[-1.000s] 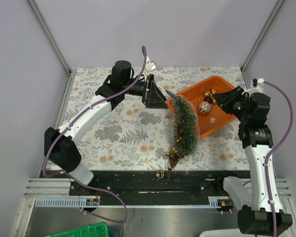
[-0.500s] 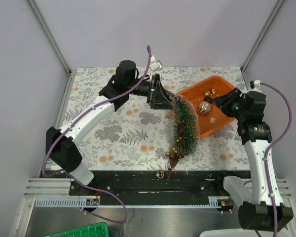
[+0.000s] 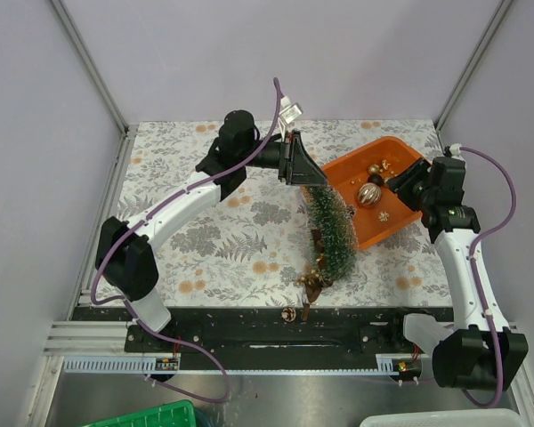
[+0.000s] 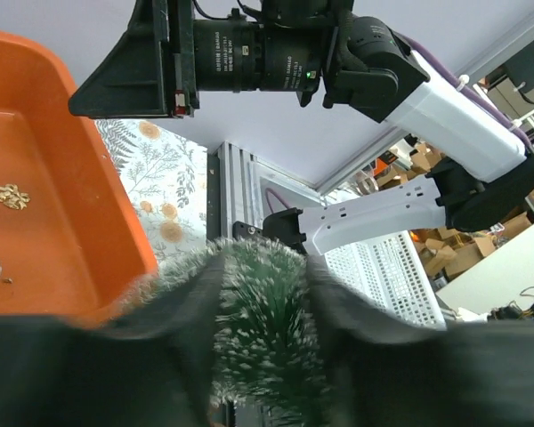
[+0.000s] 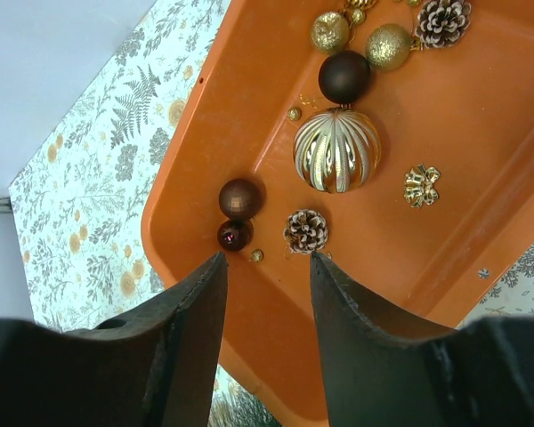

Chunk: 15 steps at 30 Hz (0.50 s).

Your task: Decorate the small christmas tree

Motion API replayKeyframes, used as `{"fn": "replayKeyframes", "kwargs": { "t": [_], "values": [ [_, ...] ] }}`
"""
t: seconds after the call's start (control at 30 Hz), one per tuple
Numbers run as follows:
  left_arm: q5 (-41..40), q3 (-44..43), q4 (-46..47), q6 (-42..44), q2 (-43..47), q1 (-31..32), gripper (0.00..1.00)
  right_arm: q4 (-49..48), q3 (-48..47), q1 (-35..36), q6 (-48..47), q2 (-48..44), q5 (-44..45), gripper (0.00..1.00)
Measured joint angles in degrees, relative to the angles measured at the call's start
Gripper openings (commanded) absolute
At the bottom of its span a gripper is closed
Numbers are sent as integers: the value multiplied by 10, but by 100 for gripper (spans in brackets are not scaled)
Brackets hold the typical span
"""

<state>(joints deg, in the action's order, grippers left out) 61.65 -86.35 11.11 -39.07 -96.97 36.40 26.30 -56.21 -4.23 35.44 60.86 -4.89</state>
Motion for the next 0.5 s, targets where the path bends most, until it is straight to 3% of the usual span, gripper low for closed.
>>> {"fn": "replayKeyframes", "kwargs": {
  "t": [0.07, 0.1, 0.27, 0.5],
  "values": [
    [-3, 1, 15, 1, 0, 0, 10, -3, 0, 0, 0, 0, 3, 50],
    [-4, 1, 19, 2, 0, 0, 7, -5, 0, 0, 0, 0, 6, 50],
    [-6, -2, -9, 25, 0, -1, 4, -14, 1, 0, 1, 4, 9, 49],
    [-17, -49, -156, 114, 27, -8, 2, -22, 6, 0, 6, 10, 8, 49]
  ]
}}
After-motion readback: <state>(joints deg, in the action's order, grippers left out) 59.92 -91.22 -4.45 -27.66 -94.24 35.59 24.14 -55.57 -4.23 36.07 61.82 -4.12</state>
